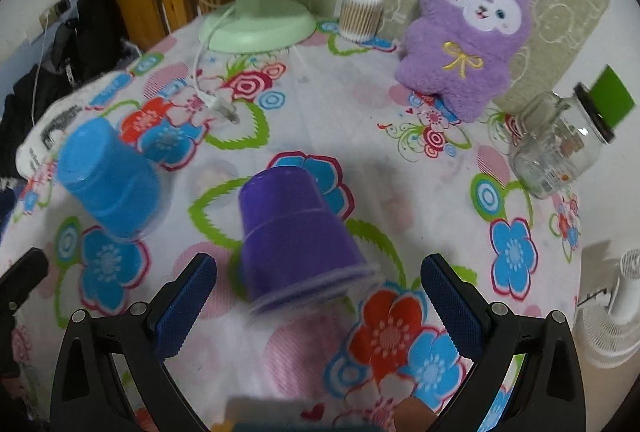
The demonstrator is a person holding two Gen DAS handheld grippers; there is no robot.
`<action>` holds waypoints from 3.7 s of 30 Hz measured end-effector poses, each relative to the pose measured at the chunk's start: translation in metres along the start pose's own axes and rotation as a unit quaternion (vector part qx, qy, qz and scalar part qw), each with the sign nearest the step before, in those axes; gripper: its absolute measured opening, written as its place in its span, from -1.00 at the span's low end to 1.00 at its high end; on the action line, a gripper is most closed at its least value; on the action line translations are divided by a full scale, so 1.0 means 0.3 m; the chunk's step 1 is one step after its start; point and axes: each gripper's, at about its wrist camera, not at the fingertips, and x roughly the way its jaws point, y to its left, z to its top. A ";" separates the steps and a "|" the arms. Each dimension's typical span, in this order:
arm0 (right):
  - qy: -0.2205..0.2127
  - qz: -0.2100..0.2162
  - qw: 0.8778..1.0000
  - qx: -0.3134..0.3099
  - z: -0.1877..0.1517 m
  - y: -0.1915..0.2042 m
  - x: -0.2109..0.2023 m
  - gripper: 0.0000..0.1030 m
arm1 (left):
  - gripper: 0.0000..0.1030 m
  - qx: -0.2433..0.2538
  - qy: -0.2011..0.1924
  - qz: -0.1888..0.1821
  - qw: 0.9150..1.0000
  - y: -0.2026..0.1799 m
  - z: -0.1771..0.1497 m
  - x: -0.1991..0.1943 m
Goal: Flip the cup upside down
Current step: 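Reach the right gripper to the purple cup lying on its side and grasp it, then lift the purple cup with the right gripper, turning it rim-down toward the left gripper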
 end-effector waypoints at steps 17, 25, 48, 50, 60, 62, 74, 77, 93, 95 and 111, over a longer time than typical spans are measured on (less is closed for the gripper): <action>0.014 0.022 0.999 -0.034 0.025 0.036 0.049 0.47 | 1.00 0.006 -0.001 -0.004 1.000 -0.015 -0.007 -0.010; -0.011 0.018 0.999 -0.031 -0.008 0.067 -0.074 0.47 | 0.99 0.007 -0.007 -0.011 1.000 -0.013 -0.031 -0.063; -0.023 0.017 0.998 -0.050 -0.227 0.279 -0.293 0.48 | 0.99 0.003 -0.001 -0.018 1.000 0.054 -0.256 -0.240; -0.020 0.019 0.999 -0.043 -0.257 0.296 -0.296 0.48 | 1.00 0.002 0.004 -0.020 1.000 0.062 -0.286 -0.249; -0.014 0.031 0.999 0.039 -0.394 0.381 -0.317 0.48 | 0.99 0.010 0.018 -0.026 0.999 0.066 -0.418 -0.296; -0.013 0.038 0.997 0.066 -0.422 0.389 -0.318 0.48 | 0.99 0.012 0.022 -0.026 0.999 0.067 -0.436 -0.299; 0.002 0.018 0.989 0.146 -0.568 0.393 -0.314 0.48 | 0.99 0.026 0.032 -0.036 0.998 0.046 -0.504 -0.317; 0.010 0.024 0.987 0.158 -0.588 0.403 -0.300 0.48 | 0.99 0.032 0.033 -0.037 0.998 0.036 -0.514 -0.317; 0.009 0.019 0.988 0.150 -0.583 0.465 -0.283 0.71 | 0.99 0.031 0.044 -0.027 0.998 0.048 -0.543 -0.316; 0.006 0.022 0.989 0.148 -0.577 0.464 -0.296 0.72 | 0.99 0.030 0.042 -0.028 0.998 0.052 -0.538 -0.322; -0.066 -0.012 0.987 0.146 -0.595 0.351 -0.483 0.72 | 0.99 0.038 0.010 -0.029 0.999 0.002 -0.447 -0.389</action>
